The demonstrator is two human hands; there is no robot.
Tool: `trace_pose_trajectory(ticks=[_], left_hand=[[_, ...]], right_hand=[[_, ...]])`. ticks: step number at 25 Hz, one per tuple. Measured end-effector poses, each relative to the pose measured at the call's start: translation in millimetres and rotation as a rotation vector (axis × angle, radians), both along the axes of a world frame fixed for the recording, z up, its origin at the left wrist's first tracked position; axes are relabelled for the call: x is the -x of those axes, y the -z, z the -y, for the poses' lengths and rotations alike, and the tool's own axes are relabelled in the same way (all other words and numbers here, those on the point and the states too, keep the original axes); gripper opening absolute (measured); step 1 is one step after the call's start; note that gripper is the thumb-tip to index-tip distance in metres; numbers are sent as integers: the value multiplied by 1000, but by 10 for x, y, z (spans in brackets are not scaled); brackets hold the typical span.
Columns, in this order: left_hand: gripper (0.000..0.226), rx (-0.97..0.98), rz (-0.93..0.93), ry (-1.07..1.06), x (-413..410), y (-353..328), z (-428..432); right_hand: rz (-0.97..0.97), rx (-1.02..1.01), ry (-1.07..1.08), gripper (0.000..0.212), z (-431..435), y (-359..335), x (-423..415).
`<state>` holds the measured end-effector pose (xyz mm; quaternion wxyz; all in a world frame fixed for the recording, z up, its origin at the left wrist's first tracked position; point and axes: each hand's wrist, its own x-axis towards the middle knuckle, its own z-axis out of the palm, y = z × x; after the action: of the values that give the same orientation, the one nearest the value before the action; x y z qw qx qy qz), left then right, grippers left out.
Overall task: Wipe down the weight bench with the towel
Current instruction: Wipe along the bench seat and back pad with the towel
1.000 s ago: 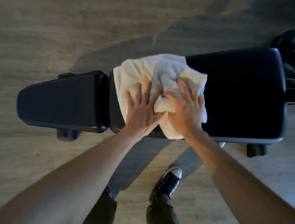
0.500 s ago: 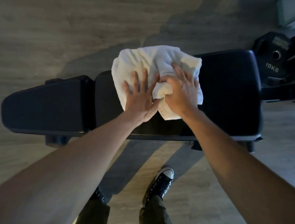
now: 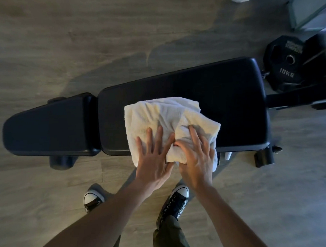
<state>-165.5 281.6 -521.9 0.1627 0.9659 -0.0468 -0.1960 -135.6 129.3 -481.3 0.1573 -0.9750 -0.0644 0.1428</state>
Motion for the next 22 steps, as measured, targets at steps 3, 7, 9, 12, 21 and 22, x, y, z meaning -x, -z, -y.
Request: trace_pose_trajectory(ticks=[3,7,9,12,21,22], left_hand=[[80,47,-9,-41,-257,0,95],[78,93,-18,-139,-948,-59,327],[78,108,-49,-176,-1362,-128,413],[77,116,-125,-210,-1972,-279,501],[77,69,-45,-140,-1960,-173,575],[78,59,-28,-127,-1907,-164,584]], right_hand=[[15,4,7,52,62,-18,-310],[13,52,-38,35,181,-82,-1138],[39,88,-68,31,225,-131,-1596],[67,126,-94,29,260,-245,-2187],[114,77,-54,29,369,-161,-2103],[120,64,-44,28,385,-169,-2023]])
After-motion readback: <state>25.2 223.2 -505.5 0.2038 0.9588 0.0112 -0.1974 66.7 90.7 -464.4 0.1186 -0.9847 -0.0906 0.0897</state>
